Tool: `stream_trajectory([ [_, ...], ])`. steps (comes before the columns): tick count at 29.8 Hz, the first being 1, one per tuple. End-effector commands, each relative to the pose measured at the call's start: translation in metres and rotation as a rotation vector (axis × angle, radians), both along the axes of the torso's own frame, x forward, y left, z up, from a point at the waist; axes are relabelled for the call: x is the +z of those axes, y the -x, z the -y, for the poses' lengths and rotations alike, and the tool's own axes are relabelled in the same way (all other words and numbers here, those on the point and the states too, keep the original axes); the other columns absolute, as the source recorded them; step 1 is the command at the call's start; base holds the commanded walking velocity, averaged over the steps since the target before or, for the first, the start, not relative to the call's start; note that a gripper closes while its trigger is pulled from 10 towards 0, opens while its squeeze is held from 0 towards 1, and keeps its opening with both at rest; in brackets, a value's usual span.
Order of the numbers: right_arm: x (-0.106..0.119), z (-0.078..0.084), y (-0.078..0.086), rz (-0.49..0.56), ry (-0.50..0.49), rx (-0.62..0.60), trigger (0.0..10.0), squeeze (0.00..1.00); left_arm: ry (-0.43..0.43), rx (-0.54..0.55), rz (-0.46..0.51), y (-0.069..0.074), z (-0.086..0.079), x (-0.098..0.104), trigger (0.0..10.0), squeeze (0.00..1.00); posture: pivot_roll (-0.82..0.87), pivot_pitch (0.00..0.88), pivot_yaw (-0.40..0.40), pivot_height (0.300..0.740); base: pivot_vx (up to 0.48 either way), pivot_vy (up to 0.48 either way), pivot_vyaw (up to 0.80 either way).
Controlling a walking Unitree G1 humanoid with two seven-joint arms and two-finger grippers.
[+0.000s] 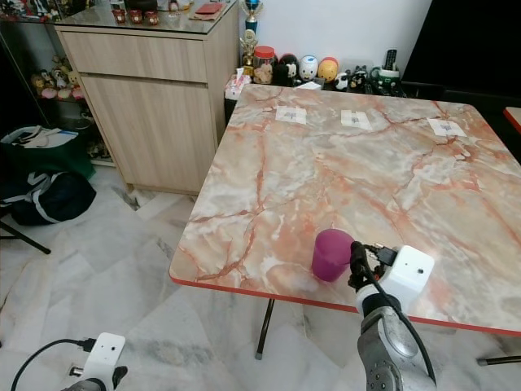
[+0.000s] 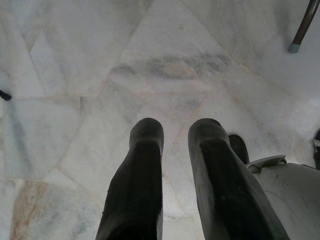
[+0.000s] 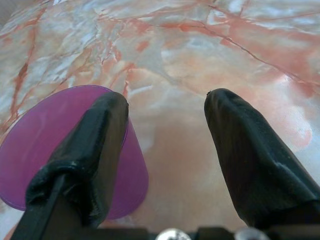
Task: Setting the table
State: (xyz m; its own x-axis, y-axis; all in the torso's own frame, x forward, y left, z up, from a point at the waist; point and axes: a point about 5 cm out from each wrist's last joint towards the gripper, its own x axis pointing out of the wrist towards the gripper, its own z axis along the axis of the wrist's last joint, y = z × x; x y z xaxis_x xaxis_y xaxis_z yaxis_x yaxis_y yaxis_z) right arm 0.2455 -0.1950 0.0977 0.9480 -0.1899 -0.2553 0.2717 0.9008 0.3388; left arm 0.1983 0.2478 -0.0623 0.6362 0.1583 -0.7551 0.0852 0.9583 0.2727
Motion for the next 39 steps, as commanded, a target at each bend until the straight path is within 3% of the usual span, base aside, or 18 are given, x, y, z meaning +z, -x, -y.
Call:
stream_trajectory([
  [1, 0.001, 0.0, -0.002, 0.007, -0.01, 0.007, 10.0, 0.0, 0.005, 0.009, -0.01, 0.003, -0.001, -0.001, 10.0, 0.0, 0.14, 0.008, -0.066, 0.74, 0.0, 0.0, 0.0],
  [12, 0.013, -0.001, -0.01, 0.068, -0.029, 0.012, 10.0, 0.0, 0.005, 0.013, -0.006, 0.003, -0.001, -0.001, 10.0, 0.0, 0.15, 0.006, -0.065, 0.74, 0.0, 0.0, 0.0],
  [26, 0.002, -0.006, -0.009, -0.002, -0.025, 0.052, 10.0, 0.0, 0.008, 0.013, -0.006, 0.003, -0.001, -0.001, 10.0, 0.0, 0.15, 0.007, -0.068, 0.74, 0.0, 0.0, 0.0],
  [39, 0.001, -0.01, -0.01, -0.005, -0.035, 0.072, 10.0, 0.0, 0.007, 0.012, -0.007, 0.003, -0.001, -0.001, 10.0, 0.0, 0.15, 0.008, -0.067, 0.74, 0.0, 0.0, 0.0],
])
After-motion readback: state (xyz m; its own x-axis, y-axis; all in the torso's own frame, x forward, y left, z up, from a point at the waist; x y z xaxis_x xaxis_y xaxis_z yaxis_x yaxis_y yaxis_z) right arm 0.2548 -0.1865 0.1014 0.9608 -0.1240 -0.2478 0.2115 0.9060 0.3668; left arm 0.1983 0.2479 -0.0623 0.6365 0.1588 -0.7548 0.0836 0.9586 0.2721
